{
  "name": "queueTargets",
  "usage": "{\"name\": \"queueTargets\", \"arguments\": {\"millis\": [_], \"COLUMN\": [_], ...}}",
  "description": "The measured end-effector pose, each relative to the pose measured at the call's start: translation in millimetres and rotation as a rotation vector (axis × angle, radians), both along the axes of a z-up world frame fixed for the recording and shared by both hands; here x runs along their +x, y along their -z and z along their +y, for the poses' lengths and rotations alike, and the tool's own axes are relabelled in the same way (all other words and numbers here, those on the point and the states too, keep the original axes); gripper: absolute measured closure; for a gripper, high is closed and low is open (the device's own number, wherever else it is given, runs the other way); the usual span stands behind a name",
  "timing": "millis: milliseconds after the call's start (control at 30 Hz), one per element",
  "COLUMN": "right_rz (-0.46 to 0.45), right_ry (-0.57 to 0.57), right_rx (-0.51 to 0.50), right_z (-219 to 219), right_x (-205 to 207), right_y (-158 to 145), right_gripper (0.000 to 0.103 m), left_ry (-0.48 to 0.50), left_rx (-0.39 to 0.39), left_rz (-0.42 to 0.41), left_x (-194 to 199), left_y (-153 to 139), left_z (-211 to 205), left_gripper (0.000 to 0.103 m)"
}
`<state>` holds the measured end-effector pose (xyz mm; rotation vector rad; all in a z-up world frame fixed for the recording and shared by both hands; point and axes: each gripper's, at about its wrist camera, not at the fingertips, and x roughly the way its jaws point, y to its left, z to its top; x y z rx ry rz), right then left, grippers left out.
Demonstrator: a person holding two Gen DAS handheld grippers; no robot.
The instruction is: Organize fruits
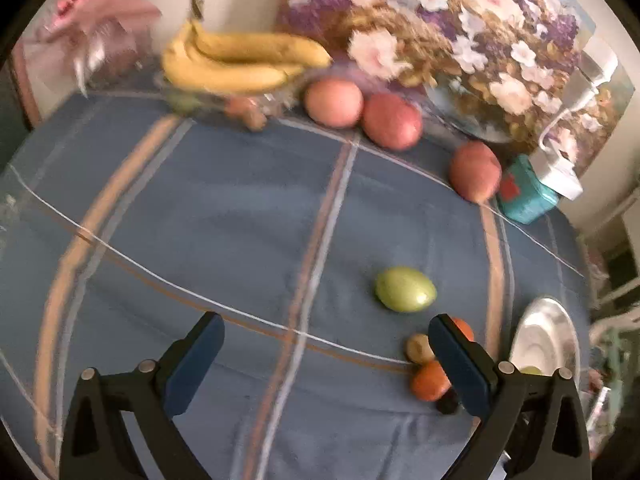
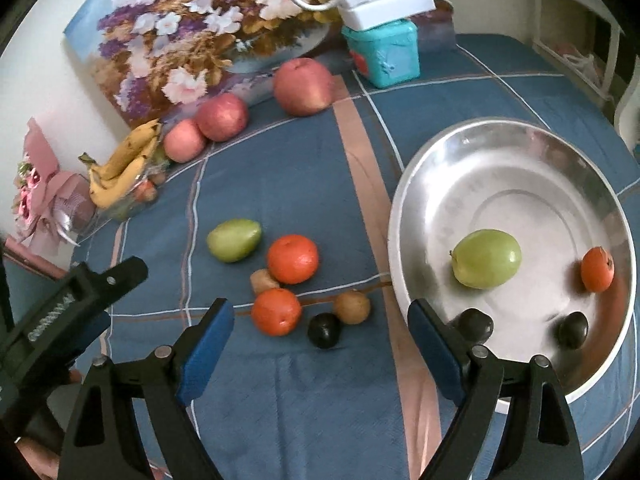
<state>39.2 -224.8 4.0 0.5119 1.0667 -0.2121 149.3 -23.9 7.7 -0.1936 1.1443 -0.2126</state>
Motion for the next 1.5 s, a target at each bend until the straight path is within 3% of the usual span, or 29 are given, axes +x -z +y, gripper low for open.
{"name": "queueTargets", "arguments": {"millis": [33, 100, 167, 300, 433, 667, 967, 1200, 1367, 1500], "right_rz": [0.006, 0.021, 0.032, 0.054, 0.067, 0.084, 0.105, 0.023, -0.036, -0.058], "right_ry": [-0.001, 0.001, 0.005, 0.012, 0.032, 0.031, 0.047, 0.041, 0.083, 0.141], "right_rx": [-0.004, -0.014, -0.013, -0.025, -0.036, -0.090, -0.104, -0.053, -0.023, -0.017], "right_z": [0, 1, 0, 0, -2, 4, 2, 0, -13, -32], "right_x": [1, 4, 6, 9, 12, 17, 16, 12, 1, -15], "right_y": [2, 6, 11, 20, 25, 27, 38, 20, 0, -7], "right_gripper": [0.031, 0.039, 0.039, 0.052, 0.058, 0.063, 0.075, 0.077, 0.077, 0.077], "left_ry": [0.018, 0.028, 0.017, 0.033, 0.055, 0.085, 0.082, 0.045, 0.103, 0.226], "left_rx": [-0.031, -0.059, -0.078, -0.070, -0.064, -0.013, -0.024, -0.036, -0.051, -0.044], "left_rz": [0.020, 0.044, 0.041, 0.008, 0.006, 0.006, 0.030, 0.058, 0.092, 0.130], "left_x": [1, 2, 4, 5, 3, -5, -7, -7, -14, -29], "left_y": [4, 7, 8, 5, 5, 5, 6, 11, 18, 26], "left_z": [-2, -4, -5, -10, -17, -31, -32, -25, -39, -69], "left_gripper": [0.000, 0.000, 0.000, 0.000, 0.000, 0.001, 0.001, 0.001, 0.016, 0.038]}}
